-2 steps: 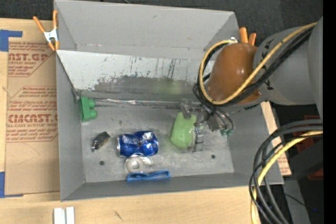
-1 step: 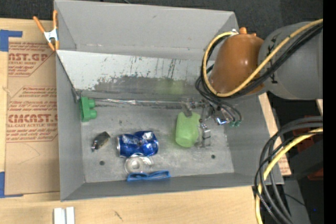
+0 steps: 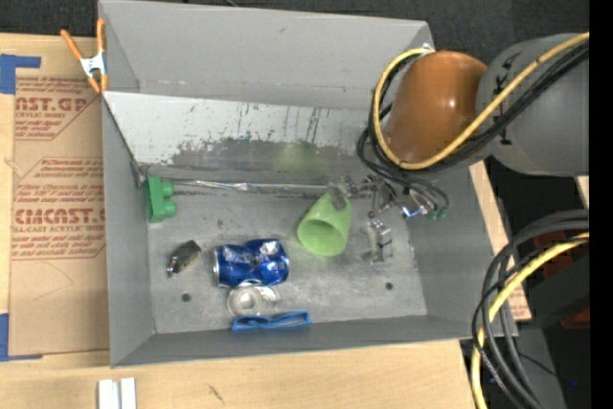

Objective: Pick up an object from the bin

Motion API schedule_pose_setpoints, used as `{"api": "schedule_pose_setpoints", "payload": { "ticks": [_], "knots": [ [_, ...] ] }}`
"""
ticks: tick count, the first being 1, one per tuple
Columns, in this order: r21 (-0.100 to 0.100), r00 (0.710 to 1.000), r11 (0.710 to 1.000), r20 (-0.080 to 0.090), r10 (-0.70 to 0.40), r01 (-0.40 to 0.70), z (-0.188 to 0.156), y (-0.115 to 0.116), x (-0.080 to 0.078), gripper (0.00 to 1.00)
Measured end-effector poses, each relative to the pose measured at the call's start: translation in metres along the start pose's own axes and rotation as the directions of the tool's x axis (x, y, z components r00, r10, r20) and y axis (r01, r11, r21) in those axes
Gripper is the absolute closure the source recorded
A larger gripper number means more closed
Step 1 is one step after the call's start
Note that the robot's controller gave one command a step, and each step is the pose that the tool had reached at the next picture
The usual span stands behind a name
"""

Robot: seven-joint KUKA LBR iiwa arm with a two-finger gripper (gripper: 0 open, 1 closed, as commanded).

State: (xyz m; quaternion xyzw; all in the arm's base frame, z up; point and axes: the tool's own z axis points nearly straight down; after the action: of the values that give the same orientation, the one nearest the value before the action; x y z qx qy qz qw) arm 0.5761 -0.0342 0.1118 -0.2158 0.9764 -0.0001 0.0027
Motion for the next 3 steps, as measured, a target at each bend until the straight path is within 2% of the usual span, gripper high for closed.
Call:
{"api": "schedule_pose_setpoints", "payload": {
  "ticks": [1,2,3],
  "knots": [
    [-0.004,0.998,0.998,-0.003,-0.055,0.055,0.044,0.027,-0.019,0.0],
    [-0.006,0.961,0.961,-0.006,-0.275,0.275,0.042,0.065,0.031,0.0],
    [-0.004,0.962,0.962,-0.004,-0.274,0.274,0.042,0.064,0.03,1.0]
  ]
}}
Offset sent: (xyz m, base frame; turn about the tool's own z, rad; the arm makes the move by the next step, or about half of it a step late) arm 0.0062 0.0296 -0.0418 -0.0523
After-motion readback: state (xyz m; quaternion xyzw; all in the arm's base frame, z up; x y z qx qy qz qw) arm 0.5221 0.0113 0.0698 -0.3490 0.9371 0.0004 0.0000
